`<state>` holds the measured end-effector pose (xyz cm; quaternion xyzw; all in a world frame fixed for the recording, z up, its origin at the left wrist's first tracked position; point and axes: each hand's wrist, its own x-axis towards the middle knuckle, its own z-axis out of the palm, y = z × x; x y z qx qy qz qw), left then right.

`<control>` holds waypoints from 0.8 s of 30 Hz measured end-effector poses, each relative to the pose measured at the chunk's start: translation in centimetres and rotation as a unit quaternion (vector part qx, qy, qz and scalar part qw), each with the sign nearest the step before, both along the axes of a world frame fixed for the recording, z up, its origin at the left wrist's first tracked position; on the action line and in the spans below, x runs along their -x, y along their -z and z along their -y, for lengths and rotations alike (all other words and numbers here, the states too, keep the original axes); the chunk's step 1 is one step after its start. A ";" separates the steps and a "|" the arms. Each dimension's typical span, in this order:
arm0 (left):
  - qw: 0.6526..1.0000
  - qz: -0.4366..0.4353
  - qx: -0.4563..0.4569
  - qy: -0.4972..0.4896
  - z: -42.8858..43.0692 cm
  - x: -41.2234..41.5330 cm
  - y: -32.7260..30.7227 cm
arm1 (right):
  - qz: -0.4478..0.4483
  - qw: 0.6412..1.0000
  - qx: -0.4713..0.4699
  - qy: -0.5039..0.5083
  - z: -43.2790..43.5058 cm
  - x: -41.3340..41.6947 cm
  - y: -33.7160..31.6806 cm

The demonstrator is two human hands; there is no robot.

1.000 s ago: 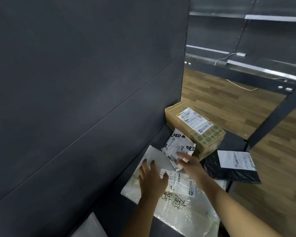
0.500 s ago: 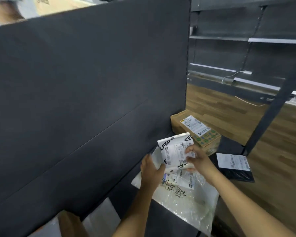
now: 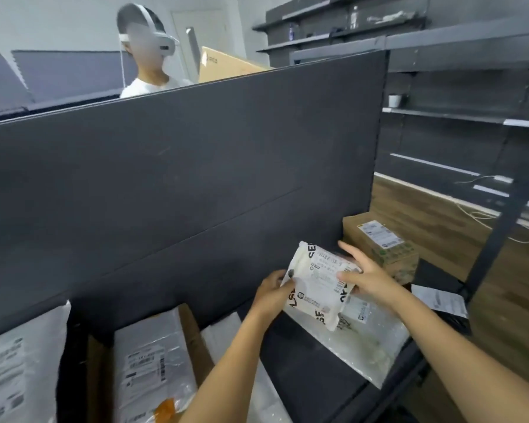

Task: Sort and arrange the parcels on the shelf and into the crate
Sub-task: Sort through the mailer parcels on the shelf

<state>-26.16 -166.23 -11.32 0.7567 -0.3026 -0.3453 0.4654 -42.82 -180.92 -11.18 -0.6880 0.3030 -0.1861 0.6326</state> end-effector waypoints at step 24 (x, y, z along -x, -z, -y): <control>0.971 0.004 0.072 -0.229 -20.7 -7.6 -5.5 | 0.095 0.936 -0.317 -0.117 -19.6 -16.8 -1.7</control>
